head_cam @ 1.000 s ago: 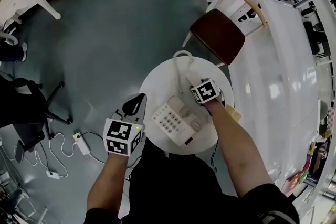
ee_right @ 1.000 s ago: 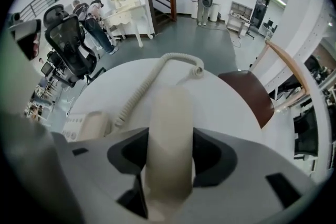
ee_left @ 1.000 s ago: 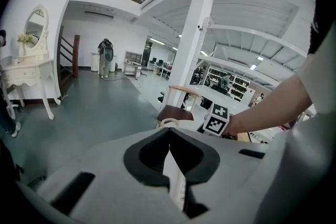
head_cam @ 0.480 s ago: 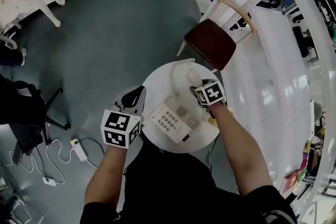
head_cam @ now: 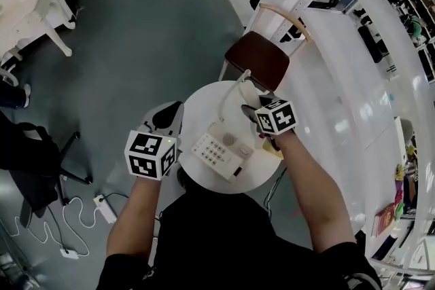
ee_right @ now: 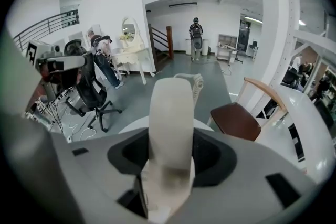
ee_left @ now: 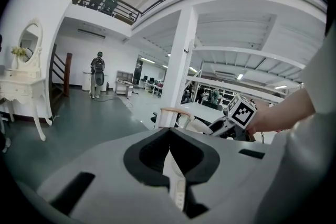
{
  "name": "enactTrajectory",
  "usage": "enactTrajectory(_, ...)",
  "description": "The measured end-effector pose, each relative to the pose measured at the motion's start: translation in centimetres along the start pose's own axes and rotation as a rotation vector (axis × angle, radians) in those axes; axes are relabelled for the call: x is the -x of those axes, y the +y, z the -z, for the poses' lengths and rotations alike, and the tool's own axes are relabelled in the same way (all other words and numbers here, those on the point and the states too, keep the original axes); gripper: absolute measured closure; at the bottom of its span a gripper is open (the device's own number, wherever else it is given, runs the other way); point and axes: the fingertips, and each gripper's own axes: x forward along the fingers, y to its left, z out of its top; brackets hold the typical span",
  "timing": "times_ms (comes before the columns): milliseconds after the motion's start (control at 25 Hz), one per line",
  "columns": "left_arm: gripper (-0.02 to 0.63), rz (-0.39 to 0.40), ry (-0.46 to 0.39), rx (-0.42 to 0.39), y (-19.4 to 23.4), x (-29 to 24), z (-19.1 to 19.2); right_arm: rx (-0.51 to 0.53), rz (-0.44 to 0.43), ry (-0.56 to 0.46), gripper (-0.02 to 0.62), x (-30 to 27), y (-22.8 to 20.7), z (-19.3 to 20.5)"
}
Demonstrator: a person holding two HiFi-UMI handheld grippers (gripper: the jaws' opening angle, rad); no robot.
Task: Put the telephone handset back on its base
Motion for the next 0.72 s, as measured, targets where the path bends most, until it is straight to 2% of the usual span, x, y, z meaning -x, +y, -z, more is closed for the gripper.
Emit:
enactTrajectory(440, 0.597, -0.055, 0.001, -0.08, -3.3, 4.4, -1.1, 0.022, -0.139, -0.074, 0.374, 5.5, 5.5, 2.0)
enactTrajectory(600, 0.597, -0.007, 0.022, -0.084, -2.9, 4.6, -0.2, 0.024, -0.145, -0.046, 0.374, 4.7, 7.8, 3.0)
enactTrajectory(720, 0.597, 0.051, 0.02, -0.119, -1.2, 4.1, -1.0, 0.033, -0.128, -0.004, 0.374, 3.5, 9.0, 3.6)
